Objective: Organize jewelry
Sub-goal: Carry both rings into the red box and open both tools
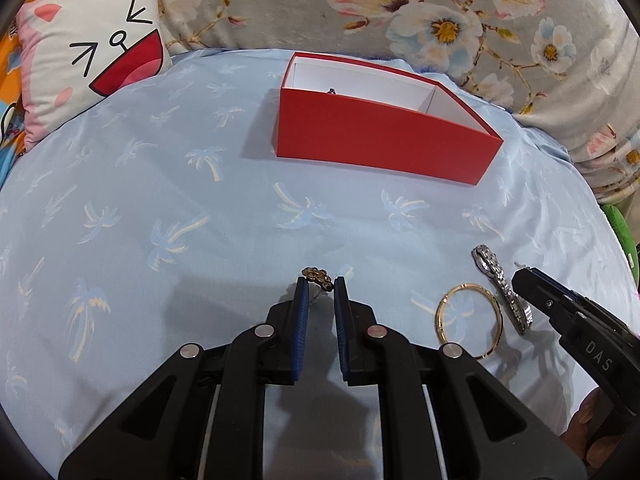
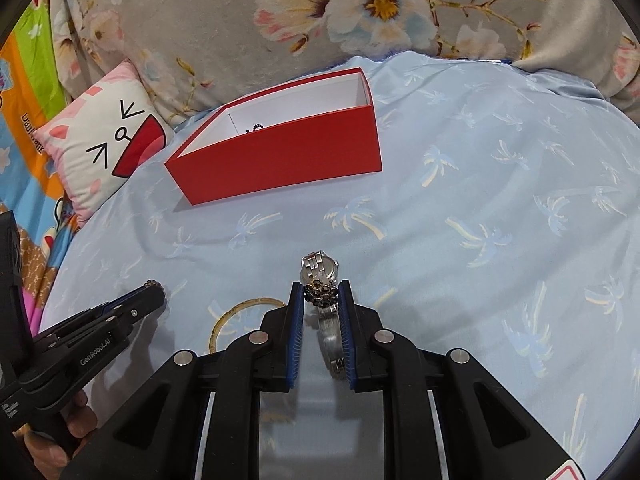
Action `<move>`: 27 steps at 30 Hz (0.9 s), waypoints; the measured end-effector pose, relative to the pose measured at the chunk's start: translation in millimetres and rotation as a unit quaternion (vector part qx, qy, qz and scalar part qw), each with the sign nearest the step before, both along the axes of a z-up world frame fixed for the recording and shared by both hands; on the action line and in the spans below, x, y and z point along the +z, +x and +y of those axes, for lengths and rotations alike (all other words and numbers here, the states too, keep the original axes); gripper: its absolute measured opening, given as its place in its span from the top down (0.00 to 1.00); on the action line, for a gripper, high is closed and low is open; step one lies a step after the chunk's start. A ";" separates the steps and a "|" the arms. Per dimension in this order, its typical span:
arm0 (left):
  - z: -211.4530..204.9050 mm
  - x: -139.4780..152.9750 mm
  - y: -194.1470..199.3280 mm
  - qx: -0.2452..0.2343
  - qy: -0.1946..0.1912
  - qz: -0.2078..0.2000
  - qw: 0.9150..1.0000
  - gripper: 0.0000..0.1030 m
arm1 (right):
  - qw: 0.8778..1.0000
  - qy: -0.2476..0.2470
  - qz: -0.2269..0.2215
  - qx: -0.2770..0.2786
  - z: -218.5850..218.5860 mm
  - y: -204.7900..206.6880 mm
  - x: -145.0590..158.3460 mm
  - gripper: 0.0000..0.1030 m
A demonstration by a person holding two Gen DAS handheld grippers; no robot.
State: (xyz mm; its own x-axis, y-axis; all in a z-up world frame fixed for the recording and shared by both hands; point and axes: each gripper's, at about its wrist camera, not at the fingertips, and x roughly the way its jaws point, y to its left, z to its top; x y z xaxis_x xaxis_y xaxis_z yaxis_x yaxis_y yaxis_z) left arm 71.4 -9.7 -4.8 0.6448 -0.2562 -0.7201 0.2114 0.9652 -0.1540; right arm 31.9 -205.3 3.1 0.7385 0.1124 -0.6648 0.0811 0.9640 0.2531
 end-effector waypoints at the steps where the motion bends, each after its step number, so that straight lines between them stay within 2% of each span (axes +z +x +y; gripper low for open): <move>1: -1.0 1.1 -1.4 -0.001 0.001 -0.001 1.000 0.88 | 1.000 0.001 0.000 0.000 -0.5 -0.7 0.1 0.84; 6: -4.1 10.4 -3.6 -0.007 0.000 -0.006 1.000 0.88 | 1.000 0.006 0.002 -0.005 -4.0 -2.5 2.3 0.84; 14: -14.1 37.3 5.6 -0.016 0.002 -0.024 1.000 0.88 | 1.000 0.003 -0.019 -0.005 -6.7 8.5 26.8 0.84; 21: -25.2 72.4 36.7 -0.023 -0.004 -0.051 0.998 0.88 | 0.999 -0.001 -0.036 0.004 -6.5 36.6 52.3 0.84; 27: -35.3 92.1 70.5 -0.023 0.007 -0.070 0.997 0.88 | 0.999 -0.009 -0.049 0.010 -7.8 73.7 73.2 0.84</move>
State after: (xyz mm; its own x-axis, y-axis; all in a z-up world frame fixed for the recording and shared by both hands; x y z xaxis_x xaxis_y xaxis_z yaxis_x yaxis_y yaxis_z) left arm 141.9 -45.0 87.3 0.7275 -0.2775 -0.6275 0.2733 0.9561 -0.1059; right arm 105.6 -213.0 76.4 0.7973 0.1166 -0.5922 0.0369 0.9699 0.2407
